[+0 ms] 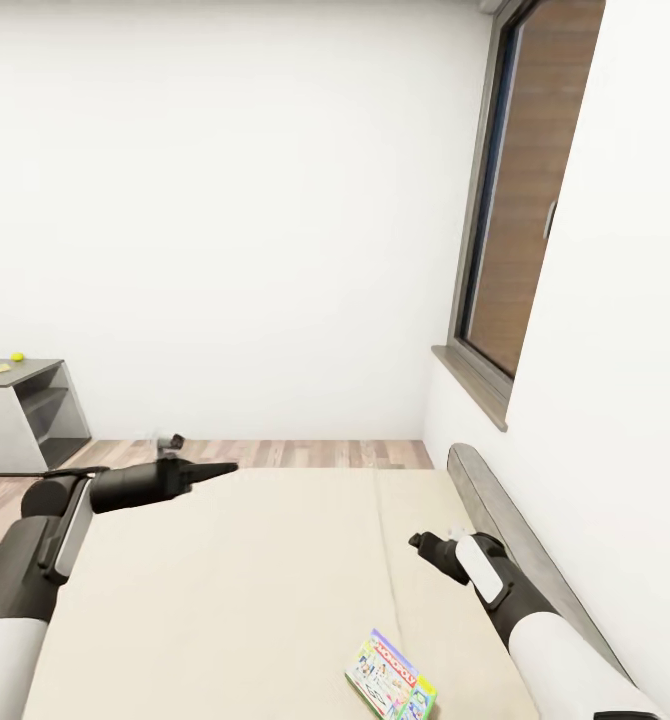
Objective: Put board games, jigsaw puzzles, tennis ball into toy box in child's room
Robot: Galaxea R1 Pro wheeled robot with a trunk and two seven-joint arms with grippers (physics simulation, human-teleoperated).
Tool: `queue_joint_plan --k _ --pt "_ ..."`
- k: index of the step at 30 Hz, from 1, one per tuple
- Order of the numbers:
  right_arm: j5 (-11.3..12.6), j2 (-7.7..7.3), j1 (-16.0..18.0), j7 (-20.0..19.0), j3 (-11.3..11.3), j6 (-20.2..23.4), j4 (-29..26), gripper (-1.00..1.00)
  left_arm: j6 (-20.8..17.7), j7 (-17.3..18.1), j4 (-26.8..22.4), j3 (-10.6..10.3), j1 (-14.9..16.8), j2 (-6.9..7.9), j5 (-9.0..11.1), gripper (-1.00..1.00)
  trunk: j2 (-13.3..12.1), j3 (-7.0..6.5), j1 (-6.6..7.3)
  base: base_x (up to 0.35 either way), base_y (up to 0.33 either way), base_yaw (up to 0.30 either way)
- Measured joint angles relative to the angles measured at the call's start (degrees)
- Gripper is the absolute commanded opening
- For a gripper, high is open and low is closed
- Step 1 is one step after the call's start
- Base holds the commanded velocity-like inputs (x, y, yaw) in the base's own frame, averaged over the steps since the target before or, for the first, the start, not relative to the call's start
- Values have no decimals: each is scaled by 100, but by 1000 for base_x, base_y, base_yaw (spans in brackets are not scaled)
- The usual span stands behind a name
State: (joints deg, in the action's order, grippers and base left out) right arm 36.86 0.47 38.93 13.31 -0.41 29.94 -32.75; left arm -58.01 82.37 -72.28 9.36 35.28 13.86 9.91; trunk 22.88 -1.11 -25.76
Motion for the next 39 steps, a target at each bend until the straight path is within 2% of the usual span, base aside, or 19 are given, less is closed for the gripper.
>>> queue_joint_plan --k 5,9,17,39 --pt "-1 11 -5 9 5 6 -8 100 -55 605 -18 4 -4 163 -25 100 0 6 0 0 0 0" --pt "1 17 -7 9 7 11 -10 100 -59 740 -2 15 -4 215 -34 100 -1 29 0 0 0 0" --pt "4 17 -6 7 -2 22 -10 100 12 741 9 12 -5 313 -39 100 -1 98 0 0 0 0" --pt "8 5 -12 -23 -7 22 -2 100 30 741 12 -6 -9 310 -43 100 -10 293 1 0 0 -10"
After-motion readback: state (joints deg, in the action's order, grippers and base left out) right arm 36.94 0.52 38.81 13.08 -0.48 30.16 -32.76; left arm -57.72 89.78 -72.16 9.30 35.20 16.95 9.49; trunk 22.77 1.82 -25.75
